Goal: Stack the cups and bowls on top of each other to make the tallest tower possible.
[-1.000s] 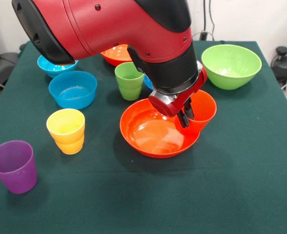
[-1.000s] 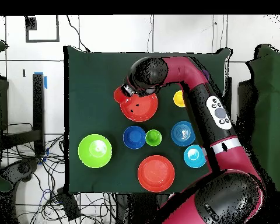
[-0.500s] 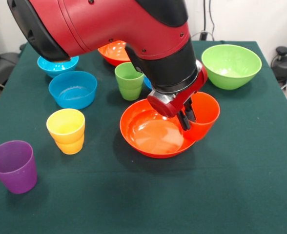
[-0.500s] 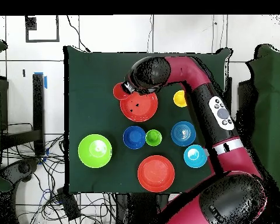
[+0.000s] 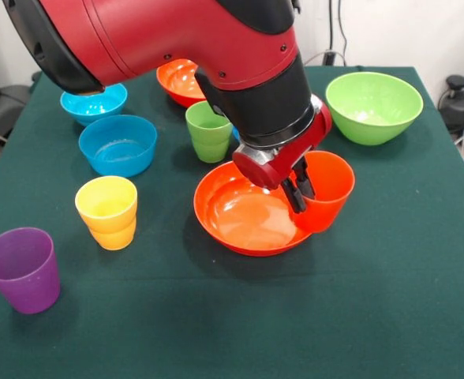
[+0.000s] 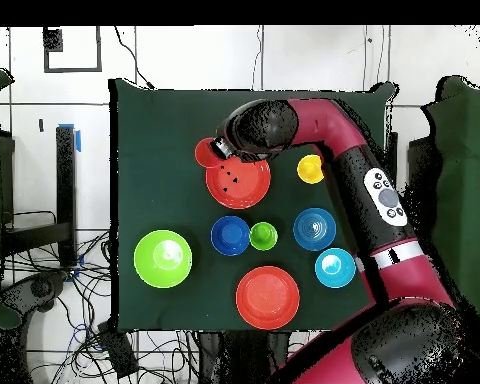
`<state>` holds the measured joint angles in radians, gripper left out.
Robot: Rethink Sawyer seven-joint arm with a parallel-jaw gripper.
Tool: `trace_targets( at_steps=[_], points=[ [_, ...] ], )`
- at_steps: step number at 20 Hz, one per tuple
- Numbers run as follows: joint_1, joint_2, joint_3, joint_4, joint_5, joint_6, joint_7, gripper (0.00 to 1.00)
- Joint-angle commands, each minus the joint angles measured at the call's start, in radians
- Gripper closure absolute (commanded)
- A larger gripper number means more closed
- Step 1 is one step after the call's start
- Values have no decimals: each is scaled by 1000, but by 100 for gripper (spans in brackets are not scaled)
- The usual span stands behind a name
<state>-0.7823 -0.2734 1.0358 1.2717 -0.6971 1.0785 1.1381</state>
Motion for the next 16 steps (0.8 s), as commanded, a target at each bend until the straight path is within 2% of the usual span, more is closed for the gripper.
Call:
trace_targets(
  at_steps=[1, 10, 16],
  points=[
    [-7, -37, -2, 93, -46, -35, -350, 100],
    [-3, -59, 0, 125, -66, -17, -383, 100],
    [-47, -43, 25, 162, -47, -66, -373, 100]
  ],
)
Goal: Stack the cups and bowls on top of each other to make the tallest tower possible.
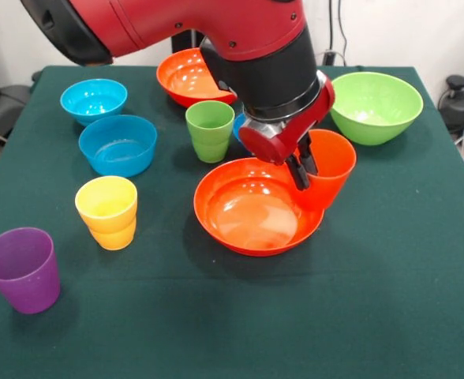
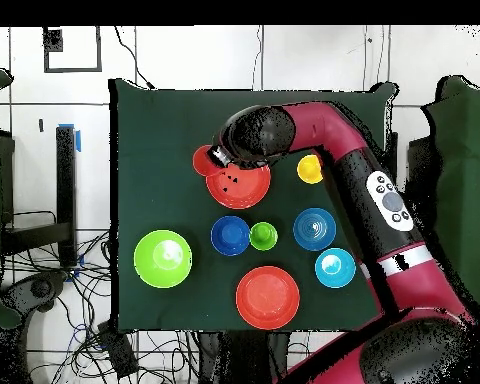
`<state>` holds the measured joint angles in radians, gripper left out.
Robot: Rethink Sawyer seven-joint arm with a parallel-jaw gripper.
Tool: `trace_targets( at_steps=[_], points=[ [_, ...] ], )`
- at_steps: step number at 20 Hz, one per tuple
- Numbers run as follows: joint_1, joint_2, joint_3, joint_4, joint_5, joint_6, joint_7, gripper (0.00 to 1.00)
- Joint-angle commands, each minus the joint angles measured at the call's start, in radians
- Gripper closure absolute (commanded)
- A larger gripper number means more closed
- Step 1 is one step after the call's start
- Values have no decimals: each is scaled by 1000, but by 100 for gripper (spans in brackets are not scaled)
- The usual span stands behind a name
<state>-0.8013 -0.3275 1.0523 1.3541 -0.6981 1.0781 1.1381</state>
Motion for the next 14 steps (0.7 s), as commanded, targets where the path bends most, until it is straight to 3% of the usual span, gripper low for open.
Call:
trace_targets(
  at_steps=[1, 7, 14],
  points=[
    [-38, 17, 15, 87, -46, -79, -374, 100],
    [-87, 43, 40, 118, -51, -139, -371, 100],
    [-93, 71, 54, 105, -48, -149, -392, 100]
  ],
)
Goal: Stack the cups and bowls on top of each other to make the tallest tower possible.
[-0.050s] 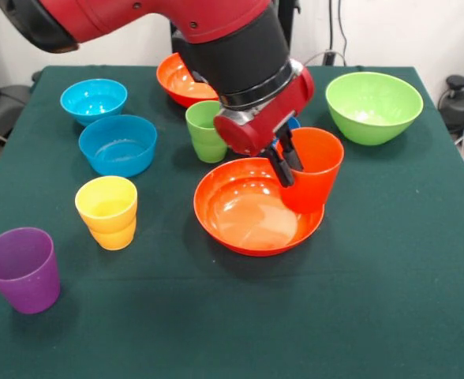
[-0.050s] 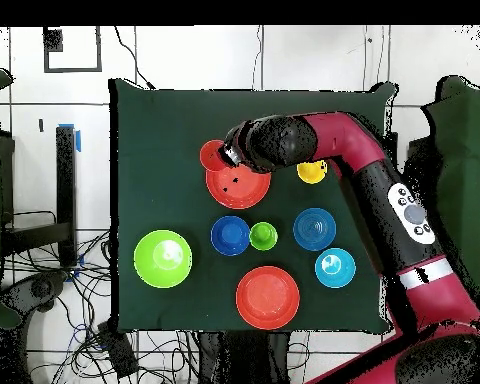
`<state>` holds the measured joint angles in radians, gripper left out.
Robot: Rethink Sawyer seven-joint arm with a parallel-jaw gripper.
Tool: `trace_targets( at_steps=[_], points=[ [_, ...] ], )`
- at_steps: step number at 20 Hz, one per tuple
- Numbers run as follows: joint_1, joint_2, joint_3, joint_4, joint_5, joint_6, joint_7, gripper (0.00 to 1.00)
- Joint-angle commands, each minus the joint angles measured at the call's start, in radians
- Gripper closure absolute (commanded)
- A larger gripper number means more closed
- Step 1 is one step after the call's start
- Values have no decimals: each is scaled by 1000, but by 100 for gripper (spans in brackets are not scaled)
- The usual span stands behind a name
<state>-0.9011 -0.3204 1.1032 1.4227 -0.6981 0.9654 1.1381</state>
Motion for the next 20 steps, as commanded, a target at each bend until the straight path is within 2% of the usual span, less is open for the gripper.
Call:
trace_targets(
  at_steps=[1, 6, 14, 20],
  points=[
    [10, 66, 3, 32, -48, -33, -397, 100],
    [18, 65, -2, 30, -65, -31, -400, 100],
    [12, 67, 6, 59, -98, -83, -390, 100],
    [11, 70, 14, 53, -97, -94, -398, 100]
  ],
)
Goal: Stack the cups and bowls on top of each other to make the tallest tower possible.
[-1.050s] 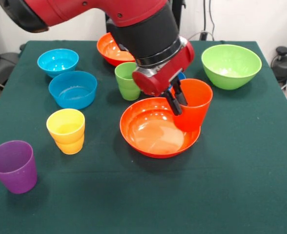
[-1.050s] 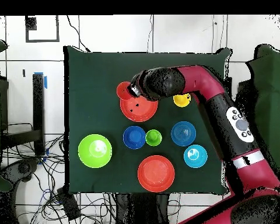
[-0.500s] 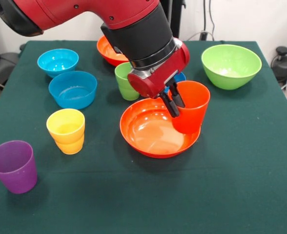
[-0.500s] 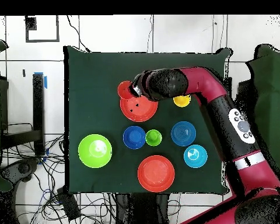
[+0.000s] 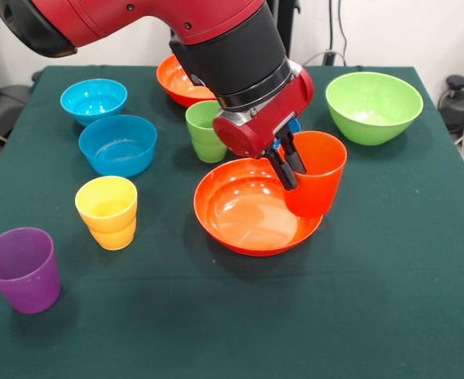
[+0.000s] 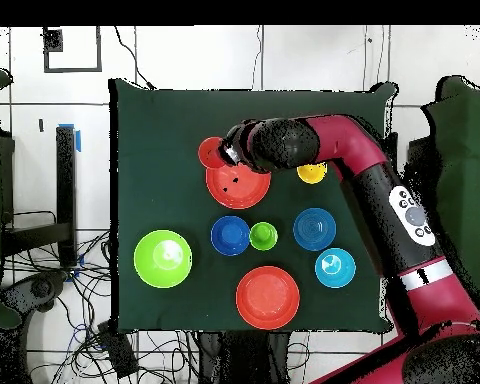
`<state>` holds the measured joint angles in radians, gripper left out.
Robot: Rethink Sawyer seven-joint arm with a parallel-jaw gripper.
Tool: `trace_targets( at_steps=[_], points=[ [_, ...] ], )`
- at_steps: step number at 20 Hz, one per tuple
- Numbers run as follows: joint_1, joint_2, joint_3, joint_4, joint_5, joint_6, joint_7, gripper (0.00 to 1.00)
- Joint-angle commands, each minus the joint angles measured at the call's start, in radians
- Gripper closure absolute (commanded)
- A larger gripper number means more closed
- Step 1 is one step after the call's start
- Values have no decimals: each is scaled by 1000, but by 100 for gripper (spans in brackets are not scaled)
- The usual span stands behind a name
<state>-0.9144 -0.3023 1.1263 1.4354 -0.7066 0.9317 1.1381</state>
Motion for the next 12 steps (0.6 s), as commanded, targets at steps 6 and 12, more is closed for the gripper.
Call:
trace_targets(
  at_steps=[6, 12],
  points=[
    [27, 47, -16, 44, -94, -73, -390, 100],
    [42, 35, -43, 34, -103, -49, -369, 100]
  ],
)
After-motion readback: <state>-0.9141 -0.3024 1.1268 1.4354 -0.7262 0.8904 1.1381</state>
